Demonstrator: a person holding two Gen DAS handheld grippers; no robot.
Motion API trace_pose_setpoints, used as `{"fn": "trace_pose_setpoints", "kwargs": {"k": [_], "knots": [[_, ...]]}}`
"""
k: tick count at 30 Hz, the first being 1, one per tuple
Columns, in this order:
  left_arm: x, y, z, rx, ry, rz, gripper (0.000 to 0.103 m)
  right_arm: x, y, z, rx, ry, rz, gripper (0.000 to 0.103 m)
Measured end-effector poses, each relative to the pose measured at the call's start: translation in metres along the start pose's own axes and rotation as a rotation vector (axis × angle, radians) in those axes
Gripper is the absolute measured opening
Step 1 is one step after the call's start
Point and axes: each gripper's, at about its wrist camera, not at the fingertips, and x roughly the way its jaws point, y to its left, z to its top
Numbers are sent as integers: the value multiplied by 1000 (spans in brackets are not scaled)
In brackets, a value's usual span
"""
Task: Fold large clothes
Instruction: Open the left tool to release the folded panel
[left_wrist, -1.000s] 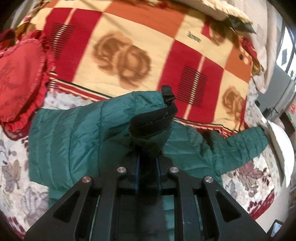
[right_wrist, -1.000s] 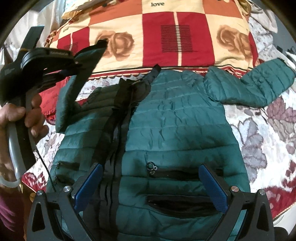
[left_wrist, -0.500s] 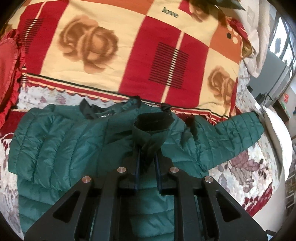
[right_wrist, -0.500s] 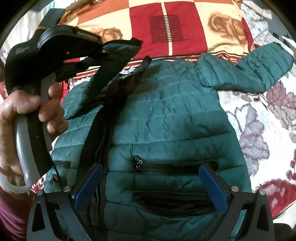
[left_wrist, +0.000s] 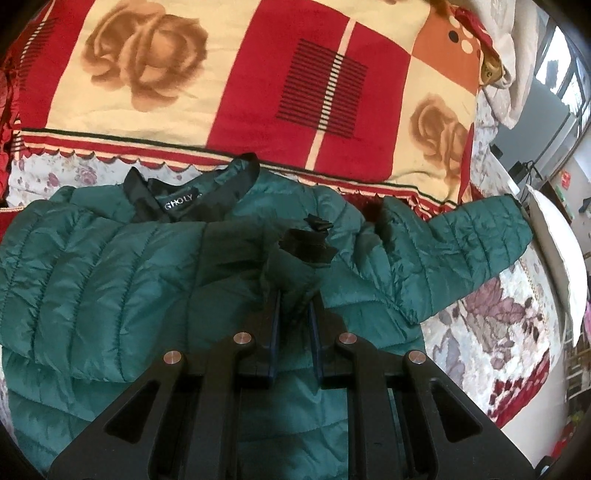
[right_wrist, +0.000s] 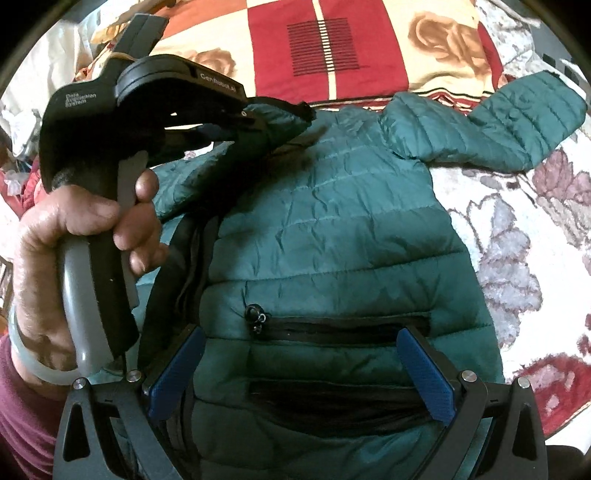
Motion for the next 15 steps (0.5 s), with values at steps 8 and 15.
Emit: {"fn": "trace_pose_setpoints", "kwargs": {"k": [8, 15], "knots": [[5, 0, -6, 12, 25, 30, 13, -1, 0, -2, 8, 3, 2, 103], [6, 3, -9, -28, 52, -65, 51, -7, -2, -4, 23, -5, 17, 103]]}}
